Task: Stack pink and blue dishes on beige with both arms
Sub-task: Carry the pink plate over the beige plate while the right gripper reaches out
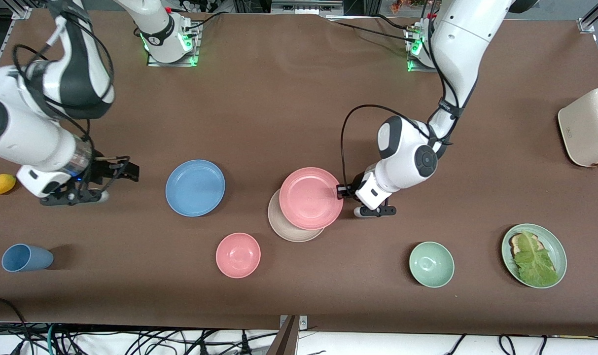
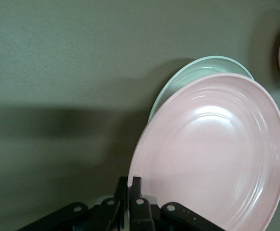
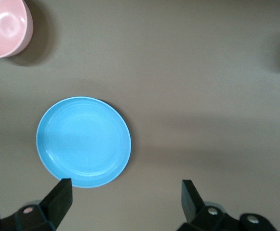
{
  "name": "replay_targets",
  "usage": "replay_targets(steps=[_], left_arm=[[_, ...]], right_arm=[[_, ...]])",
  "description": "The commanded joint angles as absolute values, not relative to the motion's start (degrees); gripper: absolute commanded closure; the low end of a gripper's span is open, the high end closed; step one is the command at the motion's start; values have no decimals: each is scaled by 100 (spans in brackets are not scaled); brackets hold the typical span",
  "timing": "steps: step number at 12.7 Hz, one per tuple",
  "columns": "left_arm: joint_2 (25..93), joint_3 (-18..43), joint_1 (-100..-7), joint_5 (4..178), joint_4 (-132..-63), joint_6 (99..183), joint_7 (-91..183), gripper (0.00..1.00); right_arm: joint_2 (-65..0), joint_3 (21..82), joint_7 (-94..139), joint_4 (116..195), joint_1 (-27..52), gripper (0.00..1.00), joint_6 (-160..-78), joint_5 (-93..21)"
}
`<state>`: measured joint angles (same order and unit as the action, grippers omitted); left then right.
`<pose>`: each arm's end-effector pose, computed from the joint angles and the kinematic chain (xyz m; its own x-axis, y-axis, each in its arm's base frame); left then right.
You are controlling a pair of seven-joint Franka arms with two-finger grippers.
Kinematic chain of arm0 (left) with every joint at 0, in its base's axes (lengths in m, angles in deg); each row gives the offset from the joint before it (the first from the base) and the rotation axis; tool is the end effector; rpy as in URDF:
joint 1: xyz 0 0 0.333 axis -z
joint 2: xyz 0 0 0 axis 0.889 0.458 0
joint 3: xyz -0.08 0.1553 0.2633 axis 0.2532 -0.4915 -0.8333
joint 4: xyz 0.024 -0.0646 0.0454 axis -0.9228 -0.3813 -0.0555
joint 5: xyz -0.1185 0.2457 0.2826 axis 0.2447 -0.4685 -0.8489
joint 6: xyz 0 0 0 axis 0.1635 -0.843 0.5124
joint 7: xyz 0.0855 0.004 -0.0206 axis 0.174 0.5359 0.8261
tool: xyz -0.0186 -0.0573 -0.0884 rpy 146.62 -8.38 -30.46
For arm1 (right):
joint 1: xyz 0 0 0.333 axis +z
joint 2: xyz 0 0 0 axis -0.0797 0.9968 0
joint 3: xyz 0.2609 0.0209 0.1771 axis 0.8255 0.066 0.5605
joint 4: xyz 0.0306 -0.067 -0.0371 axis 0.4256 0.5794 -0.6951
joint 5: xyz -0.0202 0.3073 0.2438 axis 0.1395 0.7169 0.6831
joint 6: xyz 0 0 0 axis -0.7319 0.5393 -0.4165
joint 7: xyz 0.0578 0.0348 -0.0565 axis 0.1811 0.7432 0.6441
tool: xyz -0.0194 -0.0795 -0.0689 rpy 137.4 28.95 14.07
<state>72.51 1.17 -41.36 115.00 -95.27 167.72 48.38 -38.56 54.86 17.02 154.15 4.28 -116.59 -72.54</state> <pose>0.6135 -0.3157 0.2156 0.9902 0.1254 -0.0619 0.1398 -0.8868 0.4405 0.6370 0.0769 0.4163 0.9946 0.1004 -0.0268 0.1005 -0.9949 0.0028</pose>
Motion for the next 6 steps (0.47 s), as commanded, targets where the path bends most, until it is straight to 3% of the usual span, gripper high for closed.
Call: replay_targets(steps=[1,3,6], left_arm=[[7583,-40,-3919,11593,-9141,16796,5063,100],[7733,-75,-3796,11584,-8984,16910,5274,100],[8023,-163,-3586,11584,-8615,16927,5712,100]], right_arm=[[-4018,5600,1643,16354,457,0,-12521,-7170],[-4018,5636,1643,16907,457,0,-13152,-7170],[-3948,5654,1643,18023,457,1,-14734,-7170]])
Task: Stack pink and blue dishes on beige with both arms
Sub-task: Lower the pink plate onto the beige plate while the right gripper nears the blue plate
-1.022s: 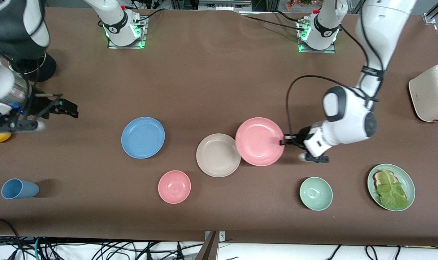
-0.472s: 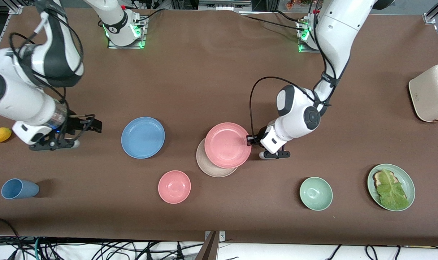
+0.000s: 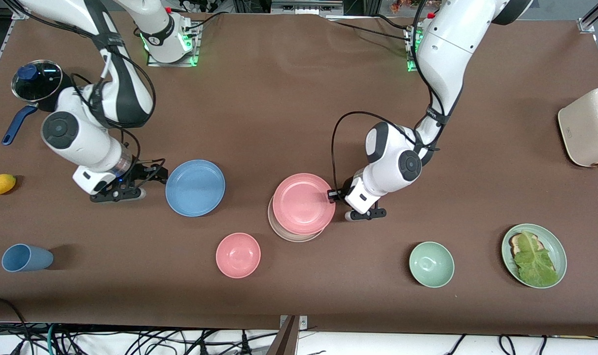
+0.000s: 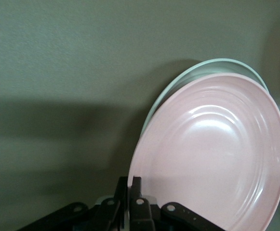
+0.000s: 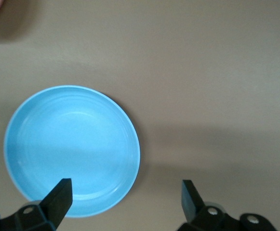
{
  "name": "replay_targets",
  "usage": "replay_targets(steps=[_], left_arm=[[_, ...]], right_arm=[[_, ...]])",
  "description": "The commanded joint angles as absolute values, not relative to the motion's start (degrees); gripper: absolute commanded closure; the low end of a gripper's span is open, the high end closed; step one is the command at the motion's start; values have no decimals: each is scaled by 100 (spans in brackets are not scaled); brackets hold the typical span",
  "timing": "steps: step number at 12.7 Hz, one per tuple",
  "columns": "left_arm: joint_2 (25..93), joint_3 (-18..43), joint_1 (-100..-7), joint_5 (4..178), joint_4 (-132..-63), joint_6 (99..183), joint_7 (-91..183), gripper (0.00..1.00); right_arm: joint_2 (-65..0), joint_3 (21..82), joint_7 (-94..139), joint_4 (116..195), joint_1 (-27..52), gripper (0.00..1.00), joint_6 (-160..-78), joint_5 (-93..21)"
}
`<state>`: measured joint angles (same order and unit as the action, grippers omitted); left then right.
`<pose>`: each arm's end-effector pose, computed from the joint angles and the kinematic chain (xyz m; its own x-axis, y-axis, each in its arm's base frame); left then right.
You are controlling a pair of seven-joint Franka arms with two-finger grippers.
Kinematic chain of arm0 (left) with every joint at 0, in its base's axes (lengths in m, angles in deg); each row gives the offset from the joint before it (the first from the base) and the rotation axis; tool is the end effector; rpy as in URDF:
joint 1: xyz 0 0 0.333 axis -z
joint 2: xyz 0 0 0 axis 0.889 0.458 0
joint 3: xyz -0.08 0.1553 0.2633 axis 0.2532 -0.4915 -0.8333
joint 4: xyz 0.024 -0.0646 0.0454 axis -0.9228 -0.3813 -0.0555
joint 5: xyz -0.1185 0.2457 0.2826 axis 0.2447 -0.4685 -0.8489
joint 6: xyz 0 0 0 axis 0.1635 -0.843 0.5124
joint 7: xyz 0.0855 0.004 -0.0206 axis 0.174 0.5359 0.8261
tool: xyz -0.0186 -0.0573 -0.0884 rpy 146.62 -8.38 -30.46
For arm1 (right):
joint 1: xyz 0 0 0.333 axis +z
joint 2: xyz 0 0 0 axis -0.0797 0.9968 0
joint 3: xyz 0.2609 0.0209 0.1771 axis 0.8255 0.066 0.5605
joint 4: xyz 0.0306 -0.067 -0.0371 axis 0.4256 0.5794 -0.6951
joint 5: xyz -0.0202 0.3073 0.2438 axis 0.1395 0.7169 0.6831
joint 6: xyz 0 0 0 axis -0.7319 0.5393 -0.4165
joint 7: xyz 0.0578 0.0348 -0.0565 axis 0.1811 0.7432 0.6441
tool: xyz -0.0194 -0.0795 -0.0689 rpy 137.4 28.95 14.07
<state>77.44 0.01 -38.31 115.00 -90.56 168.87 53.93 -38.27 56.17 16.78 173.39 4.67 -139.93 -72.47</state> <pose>0.6175 -0.3422 0.1916 0.9782 0.1886 -0.0866 0.2075 -0.8788 0.4298 0.5934 0.0874 0.2979 0.9919 0.1210 0.0394 0.1212 -0.9926 -0.0039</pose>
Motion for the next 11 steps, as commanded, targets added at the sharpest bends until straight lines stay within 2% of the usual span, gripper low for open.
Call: replay_targets(steps=[1,2,3,4,5,6,8,9,11], left_arm=[[8076,-268,-3472,11584,-8509,16919,5854,100],[8085,-321,-3418,11584,-8491,16919,5881,100],[8085,-321,-3426,11593,-8499,16919,5881,92],[8068,-330,-3470,11602,-8491,16910,5881,72],[8041,-330,-3488,11602,-8499,16901,5881,56],[8006,-330,-3505,11611,-8491,16901,5890,45],[7831,-330,-3654,11672,-8499,16735,5899,36],[7648,-339,-3786,11646,-8499,16290,5899,34],[7182,-513,-4067,11567,-8491,15114,5820,29]], right_arm=[[-3869,5671,1643,18156,457,1,-15043,-7170],[-3781,5671,1652,18175,457,1,-15142,-7170],[-3676,5671,1652,18158,457,1,-15169,-7170],[-3544,5671,1652,18158,457,2,-15360,-7170],[-3343,5671,1652,18158,448,9,-15606,-7170],[-3176,5671,1669,18149,448,15,-15869,-7179],[-2947,5680,1670,18123,448,25,-16152,-7179],[-2911,5680,1661,18123,448,34,-16232,-7179],[-2910,5689,1687,18079,439,62,-16189,-7179]])
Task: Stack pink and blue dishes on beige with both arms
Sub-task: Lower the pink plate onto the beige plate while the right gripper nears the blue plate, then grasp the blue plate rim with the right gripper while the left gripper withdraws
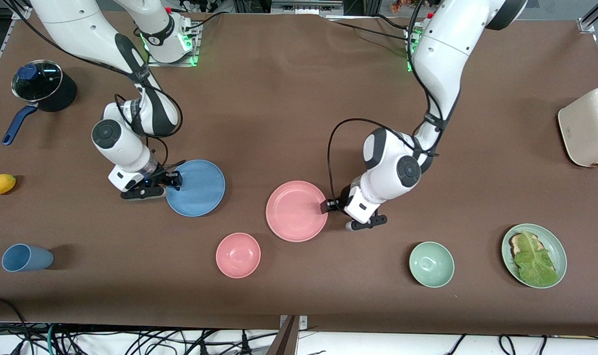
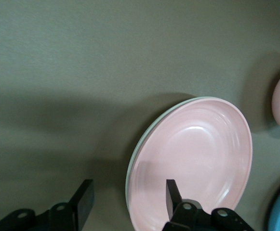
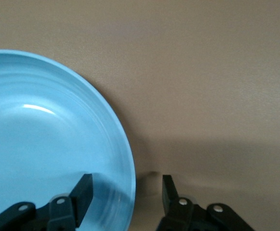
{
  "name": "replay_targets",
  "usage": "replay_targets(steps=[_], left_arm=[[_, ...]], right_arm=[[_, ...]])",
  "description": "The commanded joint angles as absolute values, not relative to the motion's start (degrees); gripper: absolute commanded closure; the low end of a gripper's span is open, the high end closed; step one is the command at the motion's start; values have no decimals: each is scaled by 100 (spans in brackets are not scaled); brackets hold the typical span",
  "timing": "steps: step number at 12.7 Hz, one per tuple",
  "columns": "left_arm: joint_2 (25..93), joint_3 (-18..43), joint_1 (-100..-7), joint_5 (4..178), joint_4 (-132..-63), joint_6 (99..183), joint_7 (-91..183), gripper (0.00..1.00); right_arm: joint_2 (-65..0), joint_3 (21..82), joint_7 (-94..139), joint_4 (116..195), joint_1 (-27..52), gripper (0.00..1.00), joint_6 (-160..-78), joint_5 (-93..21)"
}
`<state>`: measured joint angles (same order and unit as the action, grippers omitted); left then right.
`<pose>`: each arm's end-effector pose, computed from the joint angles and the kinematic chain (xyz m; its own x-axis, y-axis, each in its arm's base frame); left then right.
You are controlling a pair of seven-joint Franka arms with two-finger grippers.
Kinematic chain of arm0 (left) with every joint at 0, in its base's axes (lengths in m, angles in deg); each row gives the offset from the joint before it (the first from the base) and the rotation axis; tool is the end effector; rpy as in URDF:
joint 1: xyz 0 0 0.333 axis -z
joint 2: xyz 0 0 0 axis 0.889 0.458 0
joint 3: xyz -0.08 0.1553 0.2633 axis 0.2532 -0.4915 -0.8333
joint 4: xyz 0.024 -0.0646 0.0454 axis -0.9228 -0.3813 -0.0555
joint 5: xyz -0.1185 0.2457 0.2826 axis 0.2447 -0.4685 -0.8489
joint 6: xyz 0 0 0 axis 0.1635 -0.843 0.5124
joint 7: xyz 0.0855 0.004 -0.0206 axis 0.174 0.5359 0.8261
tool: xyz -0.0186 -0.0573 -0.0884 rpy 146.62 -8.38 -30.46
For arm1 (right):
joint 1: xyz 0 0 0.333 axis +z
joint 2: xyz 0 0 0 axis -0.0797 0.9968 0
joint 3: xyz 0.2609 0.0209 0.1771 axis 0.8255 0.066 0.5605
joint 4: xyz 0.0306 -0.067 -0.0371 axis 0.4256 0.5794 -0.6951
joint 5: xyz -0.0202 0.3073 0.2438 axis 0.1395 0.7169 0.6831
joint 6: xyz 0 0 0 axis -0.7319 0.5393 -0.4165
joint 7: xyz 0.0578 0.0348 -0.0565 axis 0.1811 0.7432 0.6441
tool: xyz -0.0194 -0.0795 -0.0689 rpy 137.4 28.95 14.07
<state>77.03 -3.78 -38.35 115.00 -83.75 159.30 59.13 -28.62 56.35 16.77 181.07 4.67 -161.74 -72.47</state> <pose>0.6509 -0.3262 0.2336 0.9580 0.2475 -0.1451 0.2862 -0.8604 0.4216 0.5681 0.0846 0.1824 0.9856 0.1219 0.1174 0.1229 -0.9924 -0.0015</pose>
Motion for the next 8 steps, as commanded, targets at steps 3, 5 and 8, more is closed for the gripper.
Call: replay_targets(steps=[3,5,8], left_arm=[[6785,-831,-4479,10516,-8106,13391,5434,27],[6671,-831,-4883,9839,-7841,12598,4971,26],[6451,-831,-5569,9344,-7823,12183,3609,23]], right_arm=[[-2972,5689,1705,17974,439,100,-15909,-7170],[-3024,5689,1600,17711,448,100,-15365,-7162],[-3297,5689,1529,17019,439,100,-14120,-7170]])
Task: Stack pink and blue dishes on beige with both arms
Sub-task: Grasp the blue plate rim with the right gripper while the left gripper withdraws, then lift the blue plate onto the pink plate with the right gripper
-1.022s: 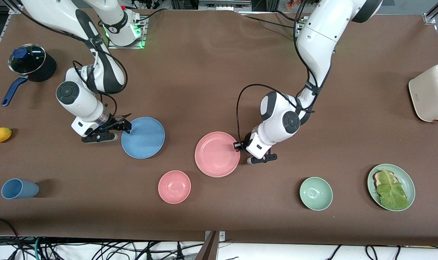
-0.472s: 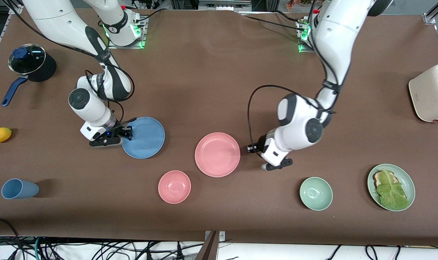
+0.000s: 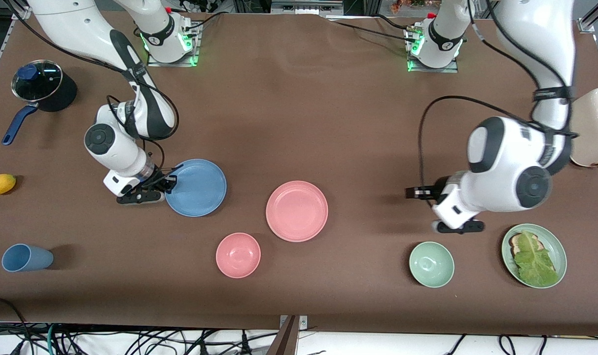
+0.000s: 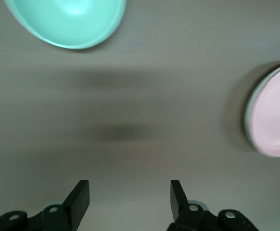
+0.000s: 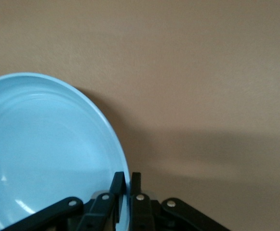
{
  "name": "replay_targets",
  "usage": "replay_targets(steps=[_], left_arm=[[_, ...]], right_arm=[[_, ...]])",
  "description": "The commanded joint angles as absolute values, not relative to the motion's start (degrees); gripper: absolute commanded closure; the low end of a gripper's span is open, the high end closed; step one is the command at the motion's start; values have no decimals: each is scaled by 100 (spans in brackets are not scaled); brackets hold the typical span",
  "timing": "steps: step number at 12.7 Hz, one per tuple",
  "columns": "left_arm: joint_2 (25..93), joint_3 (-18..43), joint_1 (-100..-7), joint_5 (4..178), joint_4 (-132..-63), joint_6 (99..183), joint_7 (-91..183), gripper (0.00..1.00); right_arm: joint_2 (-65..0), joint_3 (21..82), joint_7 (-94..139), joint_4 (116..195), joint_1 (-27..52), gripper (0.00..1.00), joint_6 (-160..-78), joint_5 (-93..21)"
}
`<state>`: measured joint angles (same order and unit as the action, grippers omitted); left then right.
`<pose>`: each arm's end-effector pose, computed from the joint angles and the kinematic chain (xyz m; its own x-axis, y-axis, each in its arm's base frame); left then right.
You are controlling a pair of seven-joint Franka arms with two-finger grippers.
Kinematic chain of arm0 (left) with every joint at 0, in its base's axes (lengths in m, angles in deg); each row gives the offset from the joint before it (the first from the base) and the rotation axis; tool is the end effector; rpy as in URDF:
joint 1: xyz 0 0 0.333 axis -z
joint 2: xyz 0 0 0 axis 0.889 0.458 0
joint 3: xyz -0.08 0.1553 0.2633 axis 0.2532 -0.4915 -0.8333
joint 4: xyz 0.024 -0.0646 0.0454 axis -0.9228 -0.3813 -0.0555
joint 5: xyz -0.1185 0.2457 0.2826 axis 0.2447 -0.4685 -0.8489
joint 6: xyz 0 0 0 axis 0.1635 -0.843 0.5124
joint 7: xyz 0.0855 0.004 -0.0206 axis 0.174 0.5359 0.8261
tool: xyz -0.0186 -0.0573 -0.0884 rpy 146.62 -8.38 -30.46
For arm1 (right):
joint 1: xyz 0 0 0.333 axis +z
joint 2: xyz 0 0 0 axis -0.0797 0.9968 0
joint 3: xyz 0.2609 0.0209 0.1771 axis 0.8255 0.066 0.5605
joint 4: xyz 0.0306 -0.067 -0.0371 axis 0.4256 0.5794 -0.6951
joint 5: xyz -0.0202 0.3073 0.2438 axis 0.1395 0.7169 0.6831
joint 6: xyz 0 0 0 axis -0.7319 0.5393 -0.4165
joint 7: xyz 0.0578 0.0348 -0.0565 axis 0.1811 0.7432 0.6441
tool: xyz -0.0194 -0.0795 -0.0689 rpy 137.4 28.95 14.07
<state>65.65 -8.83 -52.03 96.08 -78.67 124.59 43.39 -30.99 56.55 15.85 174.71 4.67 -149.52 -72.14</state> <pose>0.6782 -0.1200 0.3658 0.9730 -0.0233 -0.2298 0.0202 -0.9825 0.1851 0.5934 0.0909 0.2276 0.9928 0.1056 0.0564 0.1062 -0.9943 -0.0083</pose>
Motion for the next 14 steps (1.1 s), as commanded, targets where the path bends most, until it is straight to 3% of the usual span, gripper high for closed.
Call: replay_targets(steps=[1,3,6,8,14], left_arm=[[6372,-831,-5780,9230,-7823,12060,3283,23],[6144,-822,-6001,8853,-7814,11831,2982,23],[5775,-849,-6081,8719,-7788,11270,2999,23],[5494,-945,-6125,8728,-7779,11040,3016,0],[4641,-920,-5993,7940,-7779,10687,2990,0]], right_arm=[[-3306,5689,1529,16484,448,100,-13436,-7170],[-3245,5698,1511,15473,535,100,-12396,-7022],[-2920,5724,1372,14565,763,100,-11821,-6320],[-2788,5724,549,14467,1123,100,-11908,-6063],[-2050,5698,-1624,14466,2547,100,-13435,-6142]])
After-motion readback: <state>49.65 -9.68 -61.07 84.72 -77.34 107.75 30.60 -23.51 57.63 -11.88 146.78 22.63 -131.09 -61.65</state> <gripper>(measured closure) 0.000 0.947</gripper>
